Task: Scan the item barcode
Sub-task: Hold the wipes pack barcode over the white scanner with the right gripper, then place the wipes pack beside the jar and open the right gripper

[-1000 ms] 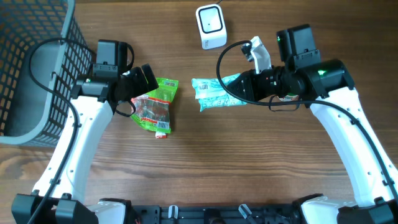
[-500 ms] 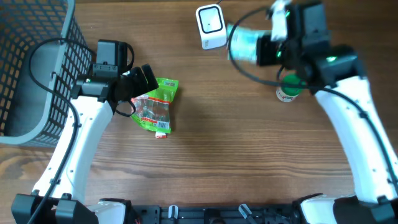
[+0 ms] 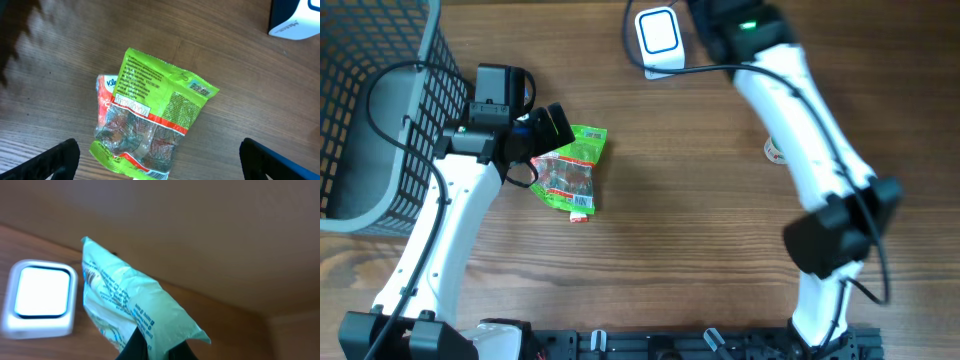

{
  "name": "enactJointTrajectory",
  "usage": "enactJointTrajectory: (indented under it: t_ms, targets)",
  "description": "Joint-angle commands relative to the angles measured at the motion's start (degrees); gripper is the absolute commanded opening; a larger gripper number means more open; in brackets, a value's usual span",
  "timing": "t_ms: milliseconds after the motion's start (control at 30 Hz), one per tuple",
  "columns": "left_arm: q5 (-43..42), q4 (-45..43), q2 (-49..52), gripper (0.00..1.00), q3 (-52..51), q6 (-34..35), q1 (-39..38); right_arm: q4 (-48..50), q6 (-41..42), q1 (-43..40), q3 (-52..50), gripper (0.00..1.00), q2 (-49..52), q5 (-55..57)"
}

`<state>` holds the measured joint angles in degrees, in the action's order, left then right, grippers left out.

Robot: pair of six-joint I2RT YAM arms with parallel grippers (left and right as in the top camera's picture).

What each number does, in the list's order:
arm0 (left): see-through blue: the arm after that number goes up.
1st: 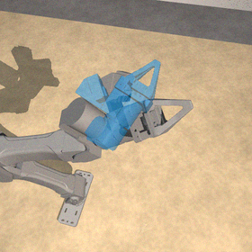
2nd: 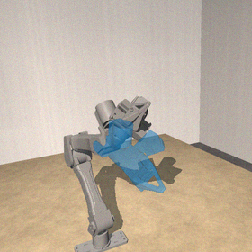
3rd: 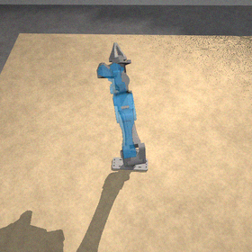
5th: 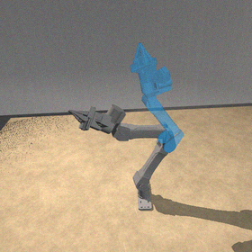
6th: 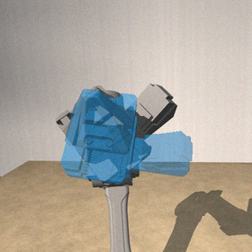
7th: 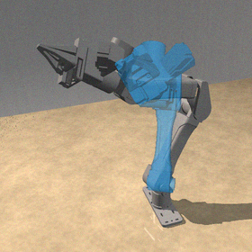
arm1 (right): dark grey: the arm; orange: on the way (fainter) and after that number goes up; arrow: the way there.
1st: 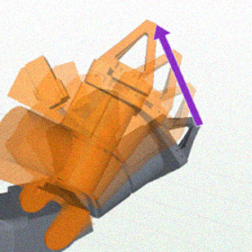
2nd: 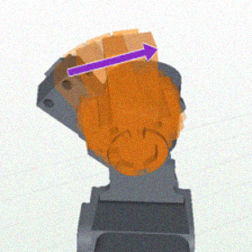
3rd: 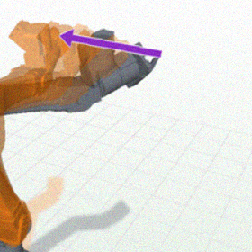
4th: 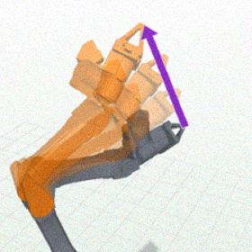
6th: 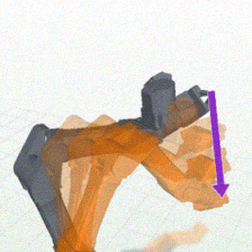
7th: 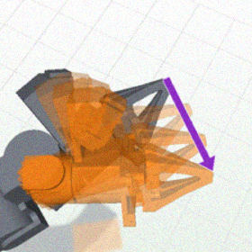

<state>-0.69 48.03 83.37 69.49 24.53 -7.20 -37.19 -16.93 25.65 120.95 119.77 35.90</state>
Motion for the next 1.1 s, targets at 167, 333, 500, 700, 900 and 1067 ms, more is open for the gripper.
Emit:
enactJointTrajectory:
  t_ms: [167,333,500,700,900,1067]
  targets:
    - [0.57,0.04,0.22,1.00,-0.15,-0.09,0.35,23.74,-29.07,6.62,0.48,0.04,15.43,21.11]
    - [0.57,0.04,0.22,1.00,-0.15,-0.09,0.35,33.14,-38.38,8.63,0.48,0.04,22.10,24.17]
    - [0.57,0.04,0.22,1.00,-0.15,-0.09,0.35,32.06,-38.27,11.21,0.44,0.04,25.90,24.72]
    - [0.57,0.04,0.22,1.00,-0.15,-0.09,0.35,31.54,-38.36,11.04,0.44,0.04,26.05,24.61]
    - [0.57,0.04,0.22,1.00,-0.15,-0.09,0.35,26.36,-31.08,9.94,0.44,0.04,13.88,22.93]
    - [0.57,0.04,0.22,1.00,-0.15,-0.09,0.35,-18.29,-8.87,6.69,0.44,0.04,0.83,-8.72]
